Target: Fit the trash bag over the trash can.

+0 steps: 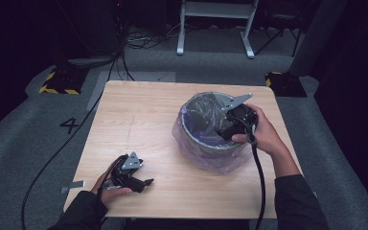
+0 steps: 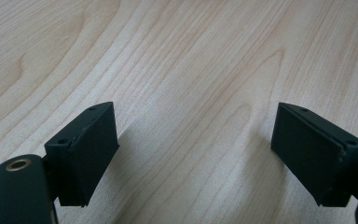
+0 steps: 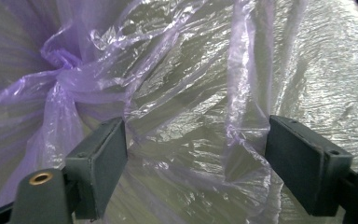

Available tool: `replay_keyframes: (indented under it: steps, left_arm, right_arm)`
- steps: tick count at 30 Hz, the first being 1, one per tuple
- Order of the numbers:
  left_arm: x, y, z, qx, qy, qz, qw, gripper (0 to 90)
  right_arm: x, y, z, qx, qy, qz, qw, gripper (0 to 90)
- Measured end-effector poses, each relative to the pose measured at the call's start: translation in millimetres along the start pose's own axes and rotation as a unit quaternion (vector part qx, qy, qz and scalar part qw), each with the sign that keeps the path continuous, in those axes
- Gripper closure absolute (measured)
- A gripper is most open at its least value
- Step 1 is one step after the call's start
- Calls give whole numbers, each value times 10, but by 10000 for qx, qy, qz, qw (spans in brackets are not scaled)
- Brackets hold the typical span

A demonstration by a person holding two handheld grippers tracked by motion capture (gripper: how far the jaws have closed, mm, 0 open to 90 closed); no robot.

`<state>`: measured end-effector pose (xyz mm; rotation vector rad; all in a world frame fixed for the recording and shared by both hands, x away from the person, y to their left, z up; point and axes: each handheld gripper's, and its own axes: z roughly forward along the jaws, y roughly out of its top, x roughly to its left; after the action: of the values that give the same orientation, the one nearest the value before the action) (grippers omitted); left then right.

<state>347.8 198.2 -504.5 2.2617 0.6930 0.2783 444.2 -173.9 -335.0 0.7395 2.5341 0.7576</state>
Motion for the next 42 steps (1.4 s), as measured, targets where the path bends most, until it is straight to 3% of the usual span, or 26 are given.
replay_keyframes:
  steps: [14, 19, 23, 37, 42]
  left_arm:
    - [0, 0, 0, 0, 0, 0, 10000, 142]
    - [0, 0, 0, -1, 2, 0, 10000, 141]
    - [-1, 0, 0, -1, 4, -1, 10000, 141]
    - [0, 0, 0, -1, 2, 0, 10000, 141]
    - [-1, 0, 0, 0, 2, -1, 10000, 141]
  right_arm:
    - [-46, -44, -122, -483, -210, 327, 9981, 230]
    - [-42, -95, -284, -992, -279, 409, 9938, 230]
    - [-39, -179, -444, -1465, -324, 481, 9875, 229]
    - [11, -473, -805, -1880, -536, 428, 9798, 216]
    - [44, -574, -900, -1924, -556, 374, 9790, 215]
